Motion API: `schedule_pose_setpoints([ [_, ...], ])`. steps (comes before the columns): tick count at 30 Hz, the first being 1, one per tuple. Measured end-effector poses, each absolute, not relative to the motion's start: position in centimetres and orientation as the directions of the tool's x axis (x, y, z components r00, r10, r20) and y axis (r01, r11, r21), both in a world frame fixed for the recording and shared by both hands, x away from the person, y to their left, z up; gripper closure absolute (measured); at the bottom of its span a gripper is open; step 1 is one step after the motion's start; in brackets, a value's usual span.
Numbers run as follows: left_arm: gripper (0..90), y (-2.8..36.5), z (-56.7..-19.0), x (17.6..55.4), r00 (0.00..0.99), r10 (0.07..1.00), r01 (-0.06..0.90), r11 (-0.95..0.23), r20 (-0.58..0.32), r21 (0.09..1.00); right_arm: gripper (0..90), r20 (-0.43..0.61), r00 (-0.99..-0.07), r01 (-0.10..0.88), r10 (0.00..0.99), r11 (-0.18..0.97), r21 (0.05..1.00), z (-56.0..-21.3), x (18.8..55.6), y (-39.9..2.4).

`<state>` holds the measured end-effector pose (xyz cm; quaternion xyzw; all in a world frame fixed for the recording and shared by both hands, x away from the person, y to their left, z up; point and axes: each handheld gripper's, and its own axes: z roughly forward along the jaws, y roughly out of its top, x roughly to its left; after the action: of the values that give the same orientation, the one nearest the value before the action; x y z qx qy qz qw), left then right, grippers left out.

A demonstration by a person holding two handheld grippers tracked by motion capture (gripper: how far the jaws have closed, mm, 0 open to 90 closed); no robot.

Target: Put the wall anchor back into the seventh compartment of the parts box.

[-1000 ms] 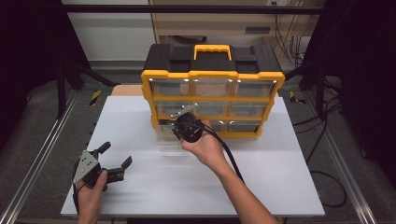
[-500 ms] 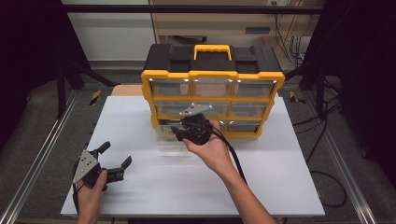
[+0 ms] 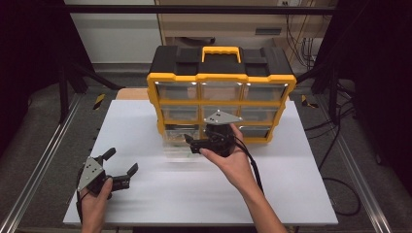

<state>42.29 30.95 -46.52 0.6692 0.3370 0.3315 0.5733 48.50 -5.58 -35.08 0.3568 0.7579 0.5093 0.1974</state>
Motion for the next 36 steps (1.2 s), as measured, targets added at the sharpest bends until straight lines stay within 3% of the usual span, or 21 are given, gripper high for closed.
schedule_pose_setpoints([
  [36,0.6,30.7,-46.6,42.2,0.562,0.825,0.076,-0.126,0.062,0.989,5.0,0.063,-0.572,0.262,0.818,0.109,0.959,-37.3,45.6,-14.1],
])
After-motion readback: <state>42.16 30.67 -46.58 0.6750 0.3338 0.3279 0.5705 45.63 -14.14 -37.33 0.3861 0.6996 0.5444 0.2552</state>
